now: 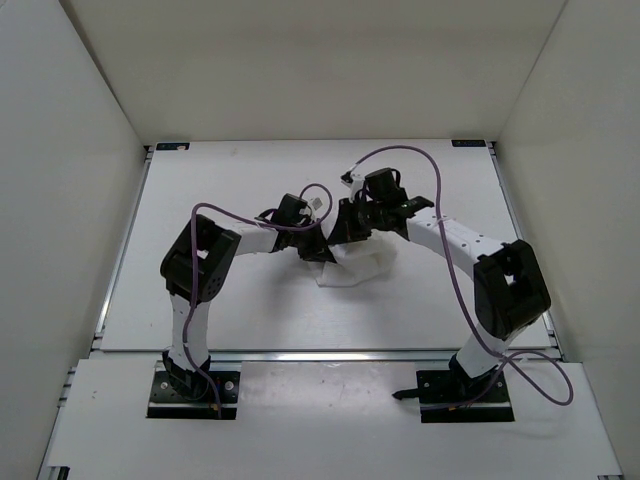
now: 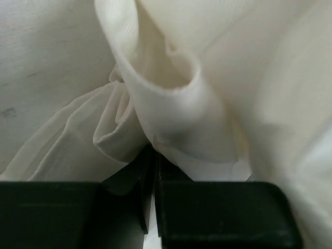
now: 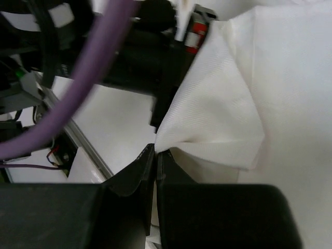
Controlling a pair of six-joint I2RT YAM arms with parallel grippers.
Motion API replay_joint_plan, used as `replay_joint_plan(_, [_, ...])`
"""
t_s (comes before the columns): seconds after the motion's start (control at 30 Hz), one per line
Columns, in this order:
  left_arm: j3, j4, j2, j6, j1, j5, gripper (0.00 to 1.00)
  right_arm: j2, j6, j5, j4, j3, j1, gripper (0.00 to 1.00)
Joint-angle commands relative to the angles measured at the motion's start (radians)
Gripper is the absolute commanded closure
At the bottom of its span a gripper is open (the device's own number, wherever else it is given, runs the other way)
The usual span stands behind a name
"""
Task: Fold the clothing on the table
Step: Fold the skirt
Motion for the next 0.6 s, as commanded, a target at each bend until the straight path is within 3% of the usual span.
replay_joint_plan(0.0, [-0.037,-0.005,0.027,-0.005,0.0,0.015,0.95,0.026,0.05,-0.056,0.108,0.058,0.059,1.0])
replay_joint_plan(0.23, [-0.075,0.034,0.018,-0.018,0.032,0.037,0.95,0.097,0.038,-0.05,0.075,0.048,0.116,1.0])
replay_joint_plan(0.47, [-0.106,0.041,-0.004,-0.009,0.056,0.046,0.94,0.083,0.038,-0.054,0.082,-0.092,0.084,0.99])
replay_joint_plan(0.57, [-0.101,0.041,-0.019,0.002,0.058,0.048,0.94,0.093,0.053,-0.06,0.1,-0.119,0.07,0.85])
